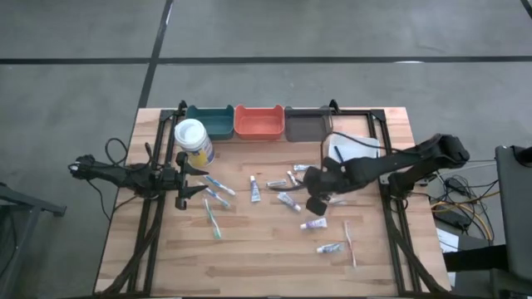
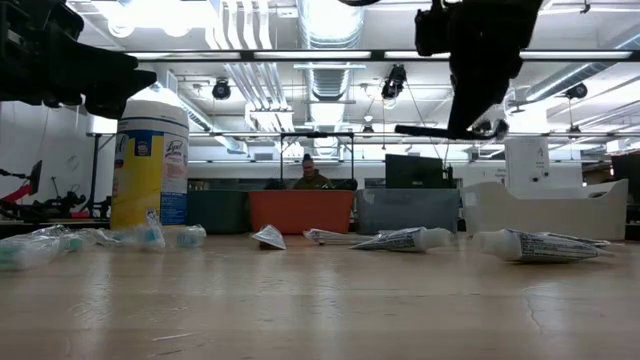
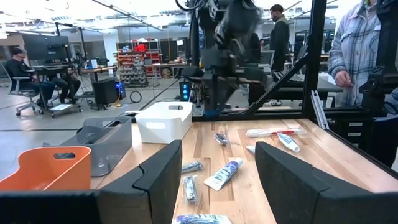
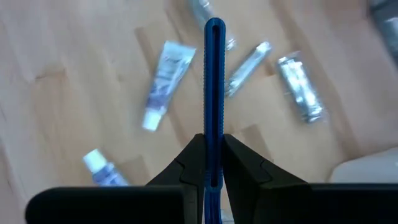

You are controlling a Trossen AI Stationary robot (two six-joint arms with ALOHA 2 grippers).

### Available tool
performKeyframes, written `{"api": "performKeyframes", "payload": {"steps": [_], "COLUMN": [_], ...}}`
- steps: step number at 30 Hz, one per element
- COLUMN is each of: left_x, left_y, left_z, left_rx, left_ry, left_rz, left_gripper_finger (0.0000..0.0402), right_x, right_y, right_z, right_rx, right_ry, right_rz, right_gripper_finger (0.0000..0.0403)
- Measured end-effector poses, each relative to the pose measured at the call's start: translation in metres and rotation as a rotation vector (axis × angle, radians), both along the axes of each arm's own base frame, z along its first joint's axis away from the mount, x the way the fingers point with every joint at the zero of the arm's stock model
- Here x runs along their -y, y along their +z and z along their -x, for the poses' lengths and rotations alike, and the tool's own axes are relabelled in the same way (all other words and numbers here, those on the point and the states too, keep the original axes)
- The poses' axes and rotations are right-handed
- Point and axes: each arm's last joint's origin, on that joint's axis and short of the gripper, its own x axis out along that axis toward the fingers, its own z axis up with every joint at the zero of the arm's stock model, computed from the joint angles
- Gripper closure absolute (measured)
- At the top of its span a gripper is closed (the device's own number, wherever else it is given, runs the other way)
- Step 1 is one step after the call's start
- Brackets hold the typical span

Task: Pick & Place Travel size toiletries
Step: Put the razor into the white bin

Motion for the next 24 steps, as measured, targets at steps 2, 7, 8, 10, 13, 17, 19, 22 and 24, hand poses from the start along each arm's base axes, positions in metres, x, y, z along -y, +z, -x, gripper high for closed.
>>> {"api": "performKeyframes", "payload": {"steps": [2,7,8,10,13,17,19,22,24], "left_x": [0.000,0.000,0.000,0.000,0.000,0.000,0.000,0.000,0.000], "left_y": [0.000,0.000,0.000,0.000,0.000,0.000,0.000,0.000,0.000], "left_z": [0.000,0.000,0.000,0.000,0.000,0.000,0.000,0.000,0.000], "left_rx": [0.000,0.000,0.000,0.000,0.000,0.000,0.000,0.000,0.000], "left_ry": [0.000,0.000,0.000,0.000,0.000,0.000,0.000,0.000,0.000], "left_rz": [0.000,0.000,0.000,0.000,0.000,0.000,0.000,0.000,0.000], "left_gripper_finger": [0.0193,0.0193,0.0193,0.0193,0.0193,0.0193,0.0193,0.0193,0.0193], "right_x": [0.008,0.035,0.041,0.053,0.069,0.090,0.099,0.111,0.118], "right_y": [0.005,0.012,0.013,0.014,0.014,0.013,0.012,0.011,0.011], "right_z": [0.002,0.011,0.013,0.016,0.022,0.031,0.037,0.045,0.049], "right_rx": [0.022,0.021,0.016,0.016,0.010,0.014,0.010,0.014,0.009], "right_ry": [-0.038,-0.142,-0.165,-0.214,-0.278,-0.366,-0.408,-0.475,-0.525], "right_rz": [0.029,0.052,0.053,0.054,0.055,0.056,0.056,0.052,0.045], "right_gripper_finger": [0.0366,0.0366,0.0366,0.0366,0.0367,0.0364,0.0360,0.0356,0.0356]}}
